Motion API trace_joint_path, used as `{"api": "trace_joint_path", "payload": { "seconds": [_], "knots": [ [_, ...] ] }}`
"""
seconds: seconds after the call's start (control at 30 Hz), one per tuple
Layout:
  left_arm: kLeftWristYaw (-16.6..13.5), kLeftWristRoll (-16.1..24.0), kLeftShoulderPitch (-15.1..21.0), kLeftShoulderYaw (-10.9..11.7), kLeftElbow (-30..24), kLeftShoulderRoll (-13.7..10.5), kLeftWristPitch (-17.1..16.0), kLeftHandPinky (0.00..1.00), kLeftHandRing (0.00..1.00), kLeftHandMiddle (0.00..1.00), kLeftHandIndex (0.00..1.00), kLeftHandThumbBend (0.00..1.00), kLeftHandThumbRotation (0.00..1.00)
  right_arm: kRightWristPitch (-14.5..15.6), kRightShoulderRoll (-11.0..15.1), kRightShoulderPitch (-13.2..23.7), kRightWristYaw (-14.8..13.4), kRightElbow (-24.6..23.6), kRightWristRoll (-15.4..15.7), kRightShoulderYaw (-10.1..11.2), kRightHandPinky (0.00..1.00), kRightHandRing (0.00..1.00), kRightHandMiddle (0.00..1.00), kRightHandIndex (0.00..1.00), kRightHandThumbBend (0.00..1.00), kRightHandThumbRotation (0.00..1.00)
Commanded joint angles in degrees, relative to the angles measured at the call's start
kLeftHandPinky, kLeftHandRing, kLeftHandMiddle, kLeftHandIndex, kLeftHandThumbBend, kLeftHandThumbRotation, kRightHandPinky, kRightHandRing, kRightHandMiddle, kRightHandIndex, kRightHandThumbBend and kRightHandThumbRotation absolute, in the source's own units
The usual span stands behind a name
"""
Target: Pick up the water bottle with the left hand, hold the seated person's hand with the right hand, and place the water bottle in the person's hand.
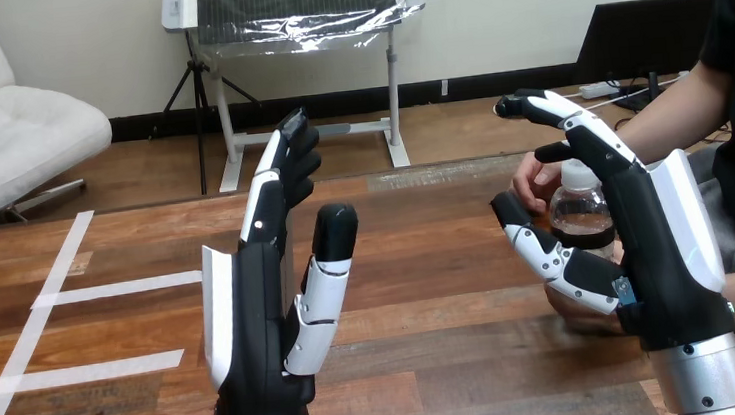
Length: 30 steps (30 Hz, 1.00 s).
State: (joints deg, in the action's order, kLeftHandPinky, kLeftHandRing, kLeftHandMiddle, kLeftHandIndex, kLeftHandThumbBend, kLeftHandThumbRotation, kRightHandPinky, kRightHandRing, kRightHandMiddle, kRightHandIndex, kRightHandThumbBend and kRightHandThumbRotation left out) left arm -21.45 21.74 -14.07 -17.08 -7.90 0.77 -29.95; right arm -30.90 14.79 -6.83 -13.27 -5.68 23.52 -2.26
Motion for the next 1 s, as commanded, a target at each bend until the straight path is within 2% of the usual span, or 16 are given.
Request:
{"api": "trace_joint_path", "payload": {
  "seconds": [0.0, 0.57, 0.8, 0.97],
  "knots": [
    [-0.94, 1.32, -2.75, 0.26, -3.26, 1.38, -1.33, 0.82, 0.84, 0.87, 0.89, 0.52, 1.00, -1.41, -0.83, 2.82, -0.07, 1.13, -1.06, 0.37, 0.68, 0.83, 0.85, 0.78, 0.33, 0.00],
    [-2.81, 1.89, -3.46, 0.86, -3.10, 1.31, -2.08, 0.79, 0.82, 0.85, 0.87, 0.46, 1.00, -2.20, -0.56, 2.73, -0.01, 2.19, -1.31, 0.89, 0.66, 0.82, 0.85, 0.77, 0.35, 0.02],
    [-3.53, 2.33, -4.19, 0.71, -3.33, 1.45, -1.74, 0.77, 0.81, 0.85, 0.86, 0.44, 1.00, -1.84, -0.88, 2.21, 1.54, 2.09, -4.40, 0.89, 0.67, 0.83, 0.86, 0.78, 0.36, 0.03],
    [-4.29, 2.83, -4.55, 0.66, -3.41, 1.67, -1.47, 0.77, 0.81, 0.84, 0.86, 0.45, 1.00, -1.97, -0.93, 2.00, 2.19, 2.15, -5.51, 0.93, 0.67, 0.83, 0.86, 0.78, 0.36, 0.05]
  ]
}}
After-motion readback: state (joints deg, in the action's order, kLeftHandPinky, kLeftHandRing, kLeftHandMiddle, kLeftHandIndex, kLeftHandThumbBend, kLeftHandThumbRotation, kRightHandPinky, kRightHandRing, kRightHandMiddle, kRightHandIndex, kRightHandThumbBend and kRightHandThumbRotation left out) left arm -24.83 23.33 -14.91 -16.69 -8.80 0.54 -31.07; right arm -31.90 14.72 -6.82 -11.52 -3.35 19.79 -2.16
